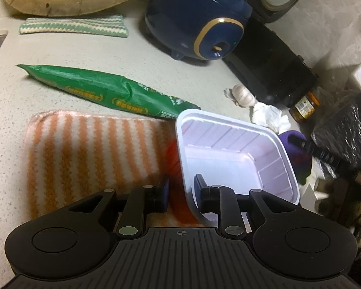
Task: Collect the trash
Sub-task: 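Grasp the brown ginger root with the right tool while the left holds the tray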
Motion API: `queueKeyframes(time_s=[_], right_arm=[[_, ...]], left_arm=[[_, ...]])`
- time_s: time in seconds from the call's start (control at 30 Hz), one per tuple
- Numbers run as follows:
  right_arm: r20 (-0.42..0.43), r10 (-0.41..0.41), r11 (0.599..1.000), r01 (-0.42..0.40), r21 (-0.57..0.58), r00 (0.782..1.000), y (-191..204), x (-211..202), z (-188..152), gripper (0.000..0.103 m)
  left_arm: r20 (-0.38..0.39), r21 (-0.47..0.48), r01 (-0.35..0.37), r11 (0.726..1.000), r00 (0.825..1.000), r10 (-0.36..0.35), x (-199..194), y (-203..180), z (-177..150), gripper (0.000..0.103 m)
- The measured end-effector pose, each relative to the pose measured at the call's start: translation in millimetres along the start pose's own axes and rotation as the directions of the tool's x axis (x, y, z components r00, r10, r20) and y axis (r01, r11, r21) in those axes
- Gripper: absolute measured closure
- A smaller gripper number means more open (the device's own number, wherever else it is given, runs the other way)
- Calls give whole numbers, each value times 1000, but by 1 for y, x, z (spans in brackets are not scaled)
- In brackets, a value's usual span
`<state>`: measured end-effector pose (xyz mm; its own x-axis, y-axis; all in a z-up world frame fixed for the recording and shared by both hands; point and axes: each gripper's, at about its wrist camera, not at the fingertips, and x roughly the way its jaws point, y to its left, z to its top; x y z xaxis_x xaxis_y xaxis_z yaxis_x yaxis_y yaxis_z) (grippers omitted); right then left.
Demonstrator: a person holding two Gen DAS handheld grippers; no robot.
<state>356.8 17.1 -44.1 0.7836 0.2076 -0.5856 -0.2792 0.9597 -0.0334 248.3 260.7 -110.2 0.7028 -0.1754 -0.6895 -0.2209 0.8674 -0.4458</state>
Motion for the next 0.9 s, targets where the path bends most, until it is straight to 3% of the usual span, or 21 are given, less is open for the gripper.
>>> queueKeyframes(time_s=[0.07, 0.2, 0.3, 0.4, 0.53, 0.6, 0.67, 0.77, 0.9], right_arm=[[-1, 26, 1000, -26, 2, 1000, -3, 5, 13, 25], [19, -60, 996, 61, -69, 998, 8, 15, 32, 25], [-4, 71, 993, -71, -90, 997, 19, 15, 39, 26], [-91, 203, 978, -207, -34, 975, 25, 28, 40, 47], [-199, 231, 972, -217, 87, 953, 17, 54, 30, 70], [-211, 281, 953, -245, 180, 936, 3, 58, 24, 70], [-199, 282, 948, -240, 211, 938, -7, 52, 21, 70], [-173, 233, 964, -204, 171, 957, -12, 38, 16, 69], [-186, 220, 975, -209, 76, 958, -5, 27, 9, 69]], left_arm=[[-1, -4, 1, 1000, 1000, -1, 0, 2, 0, 76], [3, -19, 5, 1000, 1000, -5, 0, 7, -1, 75], [8, -9, -3, 1000, 1000, 3, 1, 6, -1, 74], [12, 19, -14, 1000, 1000, 14, 2, 4, -1, 73], [7, 24, -8, 1000, 1000, 7, 4, 5, 0, 73], [7, 18, -8, 1000, 1000, 8, 3, 7, 1, 73], [10, 6, -15, 1000, 1000, 15, 3, 10, 1, 73], [18, -8, -28, 1000, 999, 28, 2, 12, 2, 73], [31, -22, -40, 999, 999, 40, -2, 15, 5, 74]])
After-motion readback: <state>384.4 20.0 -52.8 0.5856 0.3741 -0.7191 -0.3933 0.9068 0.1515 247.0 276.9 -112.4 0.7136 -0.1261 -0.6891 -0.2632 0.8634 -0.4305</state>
